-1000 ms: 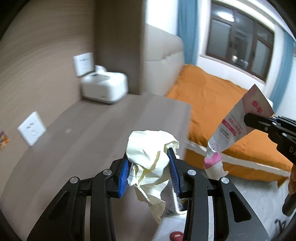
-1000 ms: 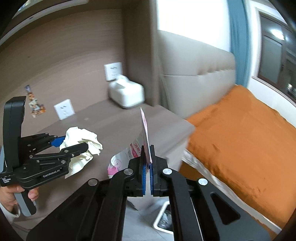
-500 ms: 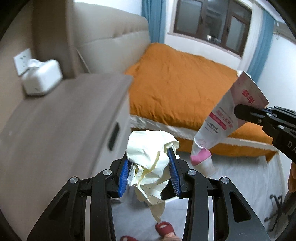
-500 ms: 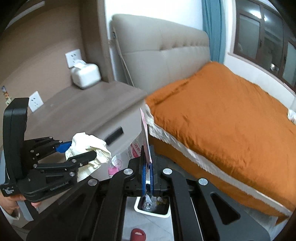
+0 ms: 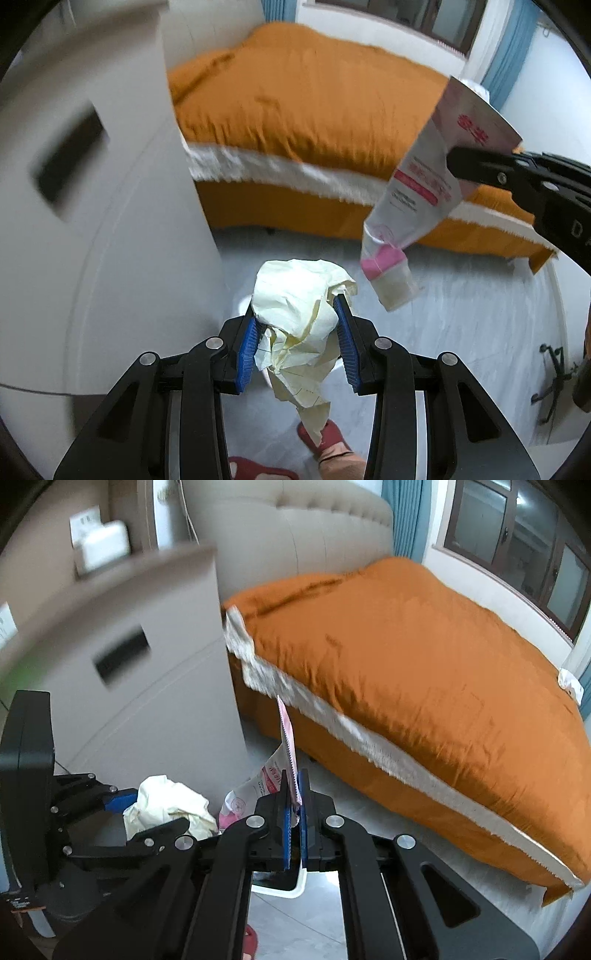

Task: Collect trash
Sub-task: 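Carry the tissue and pink tube to the bin and open both tools, then lift both open tools back up toward the now empty desk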

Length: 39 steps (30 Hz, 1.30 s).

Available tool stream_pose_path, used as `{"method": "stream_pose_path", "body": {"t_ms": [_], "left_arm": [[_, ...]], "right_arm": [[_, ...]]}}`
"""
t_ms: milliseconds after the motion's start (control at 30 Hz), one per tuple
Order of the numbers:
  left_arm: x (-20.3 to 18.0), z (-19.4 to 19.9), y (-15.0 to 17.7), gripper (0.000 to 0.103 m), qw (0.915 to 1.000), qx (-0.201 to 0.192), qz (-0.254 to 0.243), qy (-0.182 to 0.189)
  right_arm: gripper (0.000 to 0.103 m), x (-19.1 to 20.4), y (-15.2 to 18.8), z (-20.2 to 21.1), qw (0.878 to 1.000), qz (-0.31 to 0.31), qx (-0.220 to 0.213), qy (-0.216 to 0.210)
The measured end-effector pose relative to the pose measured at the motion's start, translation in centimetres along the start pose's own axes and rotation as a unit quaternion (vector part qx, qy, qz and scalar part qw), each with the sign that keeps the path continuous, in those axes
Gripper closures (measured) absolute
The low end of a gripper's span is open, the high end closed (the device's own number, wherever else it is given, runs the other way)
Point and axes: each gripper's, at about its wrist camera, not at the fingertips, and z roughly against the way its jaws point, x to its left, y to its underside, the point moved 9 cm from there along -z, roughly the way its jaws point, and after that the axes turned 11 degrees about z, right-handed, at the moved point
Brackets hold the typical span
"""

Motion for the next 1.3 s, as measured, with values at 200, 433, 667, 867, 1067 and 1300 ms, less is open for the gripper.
{"method": "stream_pose_path", "body": {"t_ms": [200, 433, 667, 867, 1067, 1300], "left_arm": [[0.9, -8.9, 4.0, 0.06, 0.9992, 0.039, -0.005, 0.009], [0.6, -15.1, 6.1, 0.005, 0.9985, 0.046, -0.031, -0.002], [2.6, -13.3, 6.3, 0.005, 0.999, 0.04, -0.018, -0.012], [4.1, -11.0, 5.4, 0.005, 0.9995, 0.027, -0.004, -0.014], [4.6, -7.7, 3.8, 0.005, 0.9997, 0.007, -0.005, -0.022], [3.7, 0.3, 0.4, 0.005, 0.999, -0.04, 0.018, -0.011]], "right_arm": [[0.097, 1.0, 4.7, -7.9, 0.999, 0.033, 0.019, 0.011], [0.006, 2.0, 6.8, -12.1, 0.998, 0.062, 0.005, 0.022], [0.005, 2.4, 6.9, -12.2, 0.999, 0.044, 0.013, 0.006], [0.005, 2.7, 5.0, -10.3, 0.999, 0.048, -0.004, 0.011], [0.005, 2.9, 2.6, -7.6, 0.999, 0.048, -0.02, 0.016], [0.005, 3.2, -0.9, -1.4, 0.997, 0.047, -0.051, 0.02]]}}
